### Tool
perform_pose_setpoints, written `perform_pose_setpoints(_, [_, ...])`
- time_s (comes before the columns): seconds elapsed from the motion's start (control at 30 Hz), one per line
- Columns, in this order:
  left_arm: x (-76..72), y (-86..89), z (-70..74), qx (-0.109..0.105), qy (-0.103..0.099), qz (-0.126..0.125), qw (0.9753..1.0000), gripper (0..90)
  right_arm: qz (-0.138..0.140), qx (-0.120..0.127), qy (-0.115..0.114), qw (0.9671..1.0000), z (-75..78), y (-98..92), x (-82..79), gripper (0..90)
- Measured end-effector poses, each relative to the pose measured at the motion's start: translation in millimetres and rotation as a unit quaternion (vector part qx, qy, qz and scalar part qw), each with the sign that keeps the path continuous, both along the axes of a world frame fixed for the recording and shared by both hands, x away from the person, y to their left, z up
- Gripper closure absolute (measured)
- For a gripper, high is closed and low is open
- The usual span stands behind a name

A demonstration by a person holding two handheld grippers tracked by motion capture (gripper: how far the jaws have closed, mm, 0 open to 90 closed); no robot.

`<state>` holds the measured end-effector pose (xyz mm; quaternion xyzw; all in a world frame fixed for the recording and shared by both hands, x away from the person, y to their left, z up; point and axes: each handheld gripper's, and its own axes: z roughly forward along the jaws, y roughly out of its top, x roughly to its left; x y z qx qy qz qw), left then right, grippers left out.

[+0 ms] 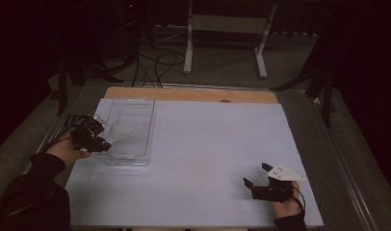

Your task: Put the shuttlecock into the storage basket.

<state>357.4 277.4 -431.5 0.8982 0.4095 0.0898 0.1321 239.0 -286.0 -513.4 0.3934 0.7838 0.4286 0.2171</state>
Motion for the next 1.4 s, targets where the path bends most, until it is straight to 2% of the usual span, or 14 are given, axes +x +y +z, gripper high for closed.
perform_pose_setpoints(0.23, [1.1, -4.0, 3.2, 0.004, 0.003, 0.007, 1.0000, 63.9, 0.002, 0.000, 0.002, 1.0000, -0.4, -0.5, 0.2, 9.4])
perform_pose_setpoints(0.33, [1.8, -5.0, 5.6, 0.011, 0.005, 0.025, 0.9996, 52.6, 0.001, 0.000, 0.001, 1.0000, -0.3, -0.5, 0.0, 9.4])
perform_pose_setpoints(0.4, [3.3, -5.1, 8.2, 0.016, 0.009, 0.047, 0.9987, 43.8, 0.001, 0.000, 0.002, 1.0000, -0.4, -0.3, 0.1, 9.4])
perform_pose_setpoints(0.47, [3.5, -4.7, 11.7, 0.010, 0.004, 0.056, 0.9984, 41.5, 0.001, -0.002, 0.002, 1.0000, -0.4, -0.2, 0.1, 9.4])
perform_pose_setpoints(0.53, [4.1, -5.1, 14.0, 0.006, 0.008, 0.069, 0.9976, 34.7, 0.000, -0.001, 0.002, 1.0000, -0.4, -0.2, 0.1, 9.5])
perform_pose_setpoints(0.73, [4.8, -6.4, 17.7, 0.003, 0.013, 0.090, 0.9959, 25.1, 0.001, 0.000, 0.002, 1.0000, -0.4, -0.2, 0.0, 9.5])
perform_pose_setpoints(0.77, [4.8, -5.9, 18.4, 0.000, 0.019, 0.087, 0.9960, 24.8, 0.002, 0.001, 0.002, 1.0000, -0.4, -0.2, 0.0, 9.5])
perform_pose_setpoints(0.8, [4.6, -5.0, 18.9, -0.005, 0.031, 0.076, 0.9966, 20.7, 0.002, 0.001, 0.002, 1.0000, -0.3, -0.1, -0.1, 9.5])
perform_pose_setpoints(0.83, [4.2, -5.4, 19.5, -0.009, 0.033, 0.071, 0.9969, 13.6, 0.001, 0.001, 0.002, 1.0000, -0.3, 0.1, -0.2, 9.5])
perform_pose_setpoints(0.93, [3.1, -8.1, 20.7, -0.012, 0.028, 0.065, 0.9974, 12.6, 0.001, 0.000, 0.000, 1.0000, 0.1, -0.4, -0.3, 9.5])
perform_pose_setpoints(1.03, [1.4, -12.1, 23.0, -0.024, 0.024, 0.052, 0.9981, 1.6, 0.001, 0.000, 0.001, 1.0000, -0.4, -0.7, 0.0, 9.5])
perform_pose_setpoints(1.13, [-0.4, -17.8, 27.1, -0.032, 0.011, 0.047, 0.9983, 0.7, 0.001, 0.000, 0.000, 1.0000, -0.3, -0.3, -0.1, 9.5])
perform_pose_setpoints(1.27, [-1.2, -24.9, 29.9, -0.035, 0.006, 0.037, 0.9987, 0.1, 0.000, -0.001, -0.001, 1.0000, 0.1, -1.2, -0.3, 9.5])
perform_pose_setpoints(1.4, [-2.0, -35.5, 33.6, -0.050, -0.004, 0.019, 0.9986, 0.1, 0.000, 0.001, 0.001, 1.0000, 0.0, -1.4, -0.3, 9.5])
